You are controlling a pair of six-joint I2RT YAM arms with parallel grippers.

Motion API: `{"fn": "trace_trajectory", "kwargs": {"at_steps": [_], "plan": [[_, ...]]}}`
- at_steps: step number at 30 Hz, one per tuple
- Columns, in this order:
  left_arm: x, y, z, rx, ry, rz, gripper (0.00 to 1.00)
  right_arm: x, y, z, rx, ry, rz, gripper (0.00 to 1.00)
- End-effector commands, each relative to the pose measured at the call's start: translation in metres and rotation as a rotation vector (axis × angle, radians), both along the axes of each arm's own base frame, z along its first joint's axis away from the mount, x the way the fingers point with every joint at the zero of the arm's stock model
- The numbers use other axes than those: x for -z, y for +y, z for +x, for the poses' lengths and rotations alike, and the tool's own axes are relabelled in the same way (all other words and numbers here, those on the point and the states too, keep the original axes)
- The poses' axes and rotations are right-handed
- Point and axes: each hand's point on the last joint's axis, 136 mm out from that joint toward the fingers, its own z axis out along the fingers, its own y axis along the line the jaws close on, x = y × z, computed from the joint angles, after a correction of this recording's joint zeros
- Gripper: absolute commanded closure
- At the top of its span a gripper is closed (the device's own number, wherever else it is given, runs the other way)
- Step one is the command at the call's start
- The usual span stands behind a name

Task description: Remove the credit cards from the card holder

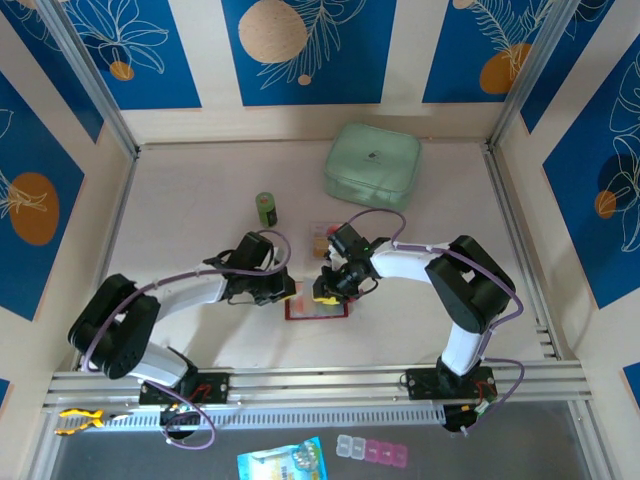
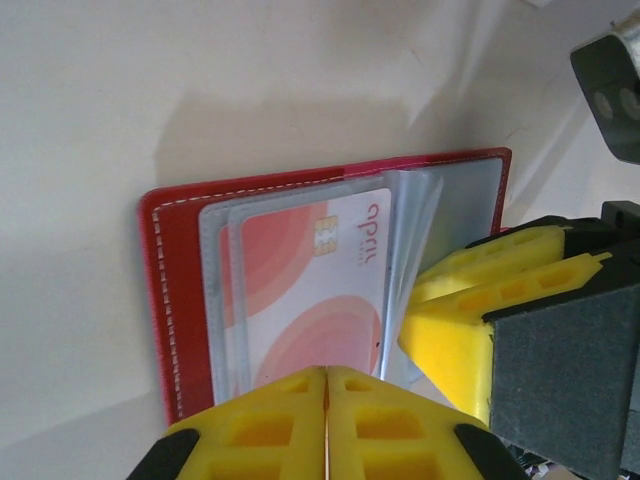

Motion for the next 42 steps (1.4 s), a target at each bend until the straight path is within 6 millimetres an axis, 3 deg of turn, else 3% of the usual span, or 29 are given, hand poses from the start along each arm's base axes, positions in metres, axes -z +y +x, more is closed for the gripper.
{"fn": "trace_trajectory", "kwargs": {"at_steps": [1, 10, 19, 27, 42], "plan": [[-0.005, -0.015, 0.003, 0.011, 0.003, -0.047, 0.90, 0.001, -0.003, -0.006, -0.014, 0.014, 0.009, 0.73], [0.004, -0.028, 0.002, 0.030, 0.040, -0.061, 0.90, -0.002, -0.003, -0.007, -0.010, 0.009, 0.019, 0.73], [-0.007, -0.036, 0.003, 0.040, 0.028, -0.081, 0.90, -0.027, -0.009, 0.000, 0.008, -0.060, 0.030, 0.73], [-0.022, -0.050, 0.007, 0.055, 0.007, -0.114, 0.88, -0.044, -0.031, 0.008, 0.056, -0.102, 0.026, 0.72], [-0.006, -0.096, 0.008, 0.134, 0.047, -0.127, 0.87, -0.075, -0.079, 0.016, 0.169, -0.167, 0.043, 0.72]]}}
